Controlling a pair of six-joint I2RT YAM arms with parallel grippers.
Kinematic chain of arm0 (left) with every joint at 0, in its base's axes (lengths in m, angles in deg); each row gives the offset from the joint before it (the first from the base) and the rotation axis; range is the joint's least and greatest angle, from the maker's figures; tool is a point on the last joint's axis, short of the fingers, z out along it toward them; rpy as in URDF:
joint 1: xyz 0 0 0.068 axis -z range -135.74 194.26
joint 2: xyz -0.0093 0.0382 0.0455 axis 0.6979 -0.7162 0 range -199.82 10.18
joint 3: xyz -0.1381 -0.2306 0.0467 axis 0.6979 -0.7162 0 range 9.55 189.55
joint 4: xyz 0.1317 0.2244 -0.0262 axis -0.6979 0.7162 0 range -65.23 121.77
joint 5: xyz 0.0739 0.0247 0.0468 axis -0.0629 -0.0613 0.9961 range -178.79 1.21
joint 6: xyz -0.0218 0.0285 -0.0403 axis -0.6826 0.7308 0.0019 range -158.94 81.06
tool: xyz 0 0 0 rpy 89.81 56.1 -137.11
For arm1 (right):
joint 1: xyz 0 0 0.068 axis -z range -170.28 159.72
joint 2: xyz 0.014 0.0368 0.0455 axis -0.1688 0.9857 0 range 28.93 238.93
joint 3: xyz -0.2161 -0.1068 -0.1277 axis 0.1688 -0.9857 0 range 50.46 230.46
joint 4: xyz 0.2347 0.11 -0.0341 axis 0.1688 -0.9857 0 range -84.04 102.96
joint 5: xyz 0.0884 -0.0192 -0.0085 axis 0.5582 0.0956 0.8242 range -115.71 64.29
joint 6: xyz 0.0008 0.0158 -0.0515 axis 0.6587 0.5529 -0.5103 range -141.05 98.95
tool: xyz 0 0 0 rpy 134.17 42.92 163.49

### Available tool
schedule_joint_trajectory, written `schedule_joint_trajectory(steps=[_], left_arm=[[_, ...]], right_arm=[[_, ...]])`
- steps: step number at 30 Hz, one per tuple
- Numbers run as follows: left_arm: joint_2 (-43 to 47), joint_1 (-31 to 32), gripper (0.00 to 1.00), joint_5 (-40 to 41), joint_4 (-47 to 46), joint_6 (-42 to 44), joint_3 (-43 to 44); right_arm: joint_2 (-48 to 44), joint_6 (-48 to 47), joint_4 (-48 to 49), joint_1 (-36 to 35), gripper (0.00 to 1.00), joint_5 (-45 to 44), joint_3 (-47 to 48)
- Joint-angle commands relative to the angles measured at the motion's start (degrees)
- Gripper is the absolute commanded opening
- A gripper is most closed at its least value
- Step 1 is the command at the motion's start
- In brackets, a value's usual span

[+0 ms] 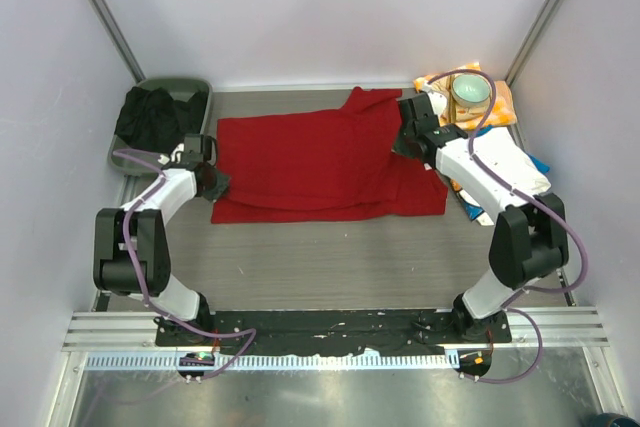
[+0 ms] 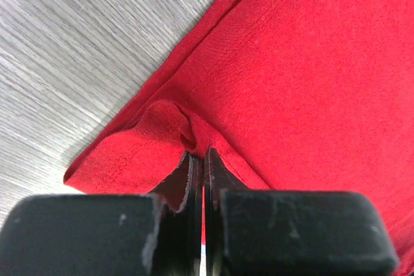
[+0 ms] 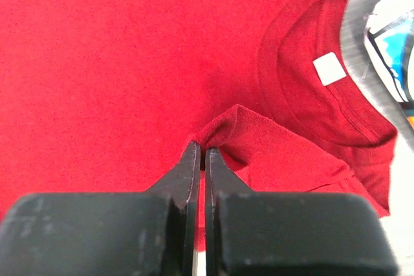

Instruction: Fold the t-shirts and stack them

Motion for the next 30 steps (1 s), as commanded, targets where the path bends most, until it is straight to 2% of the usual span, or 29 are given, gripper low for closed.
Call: schedule_joint_trajectory(steps=[1, 8, 16, 26, 29, 30], left_arm=[[-1.18, 0.07, 0.0, 0.64, -3.81, -0.71, 0.21], [-2.5, 0.07, 0.0, 0.11, -5.3, -0.79, -0.14], [-3.55, -0.46, 0.0, 1.34, -5.31, -0.71, 0.3], [-8.83, -2.22, 0.01, 1.78, -3.46, -0.97, 6.09], [-10.06, -4.24, 0.09, 1.78, -4.16, -0.97, 6.89], [-10.5, -4.24, 0.31, 1.78, -4.34, -1.32, 7.06]], right_arm=[[3.69, -1.04, 3.59, 0.14, 0.01, 2.06, 6.8], [11.51, -1.48, 3.42, 0.14, 0.01, 3.83, 11.99], [16.26, -1.92, 3.24, 0.06, 0.01, 4.35, 15.16], [25.75, -2.53, 2.36, 0.06, 0.01, 3.39, 24.91], [28.13, -2.79, 4.99, 0.14, 0.08, 3.12, 26.85], [28.48, -3.14, 6.57, 0.14, 0.13, 3.47, 27.29]])
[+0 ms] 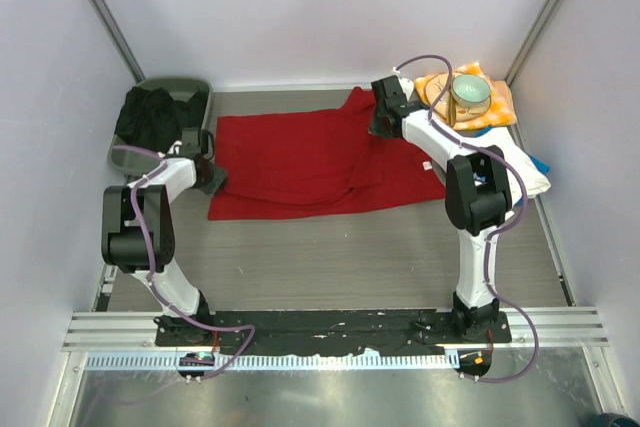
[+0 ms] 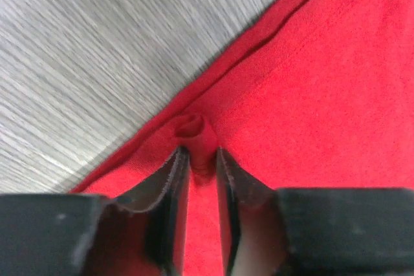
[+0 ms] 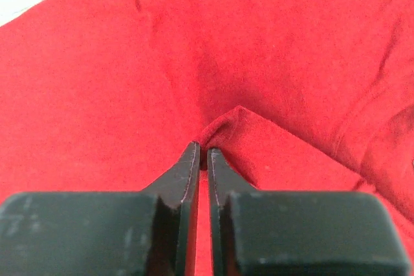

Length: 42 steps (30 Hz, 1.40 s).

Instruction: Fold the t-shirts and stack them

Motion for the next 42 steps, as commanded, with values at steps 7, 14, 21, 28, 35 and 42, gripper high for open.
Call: schedule_joint_trajectory(steps=[7, 14, 21, 28, 35, 42], left_arm=[[-1.15, -1.55, 1.0, -0.61, 1.86, -1.92, 3.1], [11.5, 4.51, 1.0, 1.14, 0.28, -1.48, -4.55], [17.92, 11.19, 1.0, 2.02, -0.07, 0.81, -9.3], [16.44, 14.0, 1.0, 4.3, -2.17, 1.77, -10.8], [13.62, 14.45, 1.0, 7.56, -5.6, 4.14, -10.36], [9.14, 14.45, 1.0, 8.44, -8.15, 6.69, -7.11]], right_arm=[[-2.14, -1.25, 6.58, -0.05, 0.95, -3.42, -0.14], [-20.51, -0.1, 10.99, -1.1, 0.98, -2.64, -20.95], [-29.4, -1.6, 9.84, -1.9, 0.99, -4.04, -33.11], [-27.83, -1.24, 12.74, -1.9, 0.99, -3.07, -38.83], [-26.16, -2.04, 16.87, -1.9, 0.99, -1.67, -39.98], [-22.91, -2.3, 17.84, -1.9, 0.99, -1.75, -38.83]])
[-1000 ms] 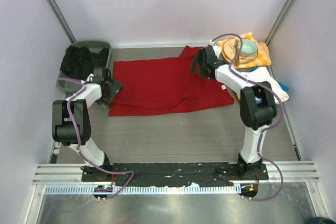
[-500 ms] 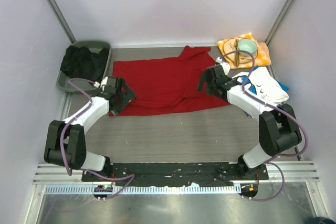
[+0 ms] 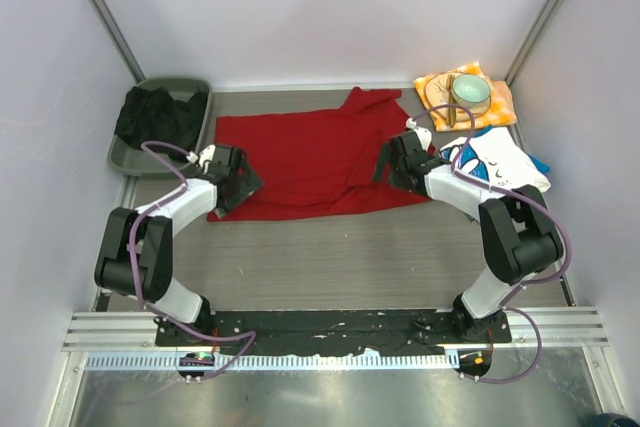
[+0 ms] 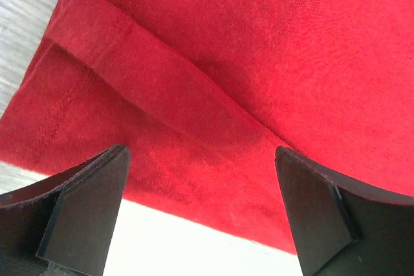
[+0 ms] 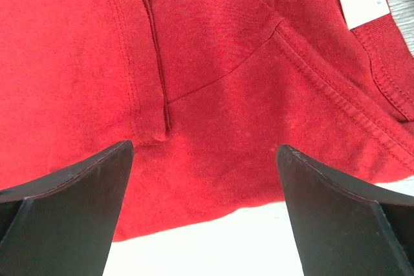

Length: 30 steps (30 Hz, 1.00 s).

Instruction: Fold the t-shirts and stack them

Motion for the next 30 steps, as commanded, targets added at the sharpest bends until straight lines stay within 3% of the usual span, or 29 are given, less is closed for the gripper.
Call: schedule_joint_trajectory(steps=[1, 11, 24, 30], left_arm=[[-2.53, 0.22, 1.0, 2.56, -4.46, 2.87, 3.49], [-5.27, 0.3, 1.0, 0.8, -6.66, 3.58, 1.48], [8.97, 0.3, 1.0, 0.19, -4.02, 2.87, -12.14], [17.14, 1.18, 1.0, -0.69, -0.69, 0.85, -16.54]], right_arm=[[1.89, -0.88, 3.41, 0.05, 0.99, -0.38, 1.82], [3.47, 0.79, 4.56, 0.05, 0.99, -1.08, -2.65], [-8.99, 6.32, -0.36, -0.13, 0.98, -2.58, -15.4], [-18.14, 12.82, -8.7, -5.48, 0.98, -7.04, -18.65]])
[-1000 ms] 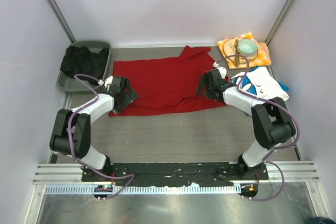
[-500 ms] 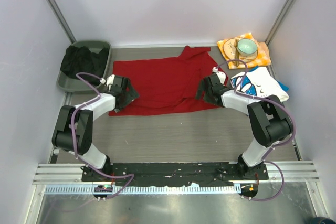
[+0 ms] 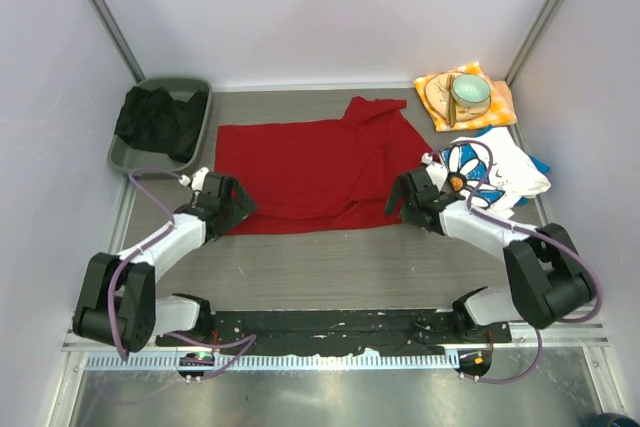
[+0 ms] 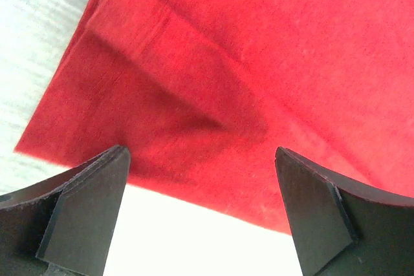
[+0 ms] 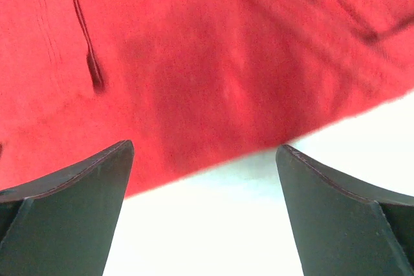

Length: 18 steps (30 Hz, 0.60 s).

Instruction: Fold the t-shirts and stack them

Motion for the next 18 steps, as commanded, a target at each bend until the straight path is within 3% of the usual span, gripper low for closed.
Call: schedule_joint_trajectory(steps=[1, 10, 15, 18], left_arm=[[5.56, 0.9, 1.0, 0.2, 5.04, -1.44, -2.33], [12.69, 1.78, 1.0, -2.6, 8.21, -0.13, 0.29], [12.52, 2.13, 1.0, -2.96, 9.88, 0.49, 5.22], [12.6, 2.13, 1.0, -3.05, 10.23, 0.49, 6.98]], right_arm=[[-8.41, 6.82, -10.3, -4.5, 0.98, -5.3, -2.26], [-14.77, 8.41, -14.2, -11.98, 0.98, -12.08, 3.17], [-6.79, 4.02, -7.96, -11.81, 0.96, -13.22, 7.13], [-1.08, 2.87, -3.13, -11.46, 0.9, -12.79, 9.51]])
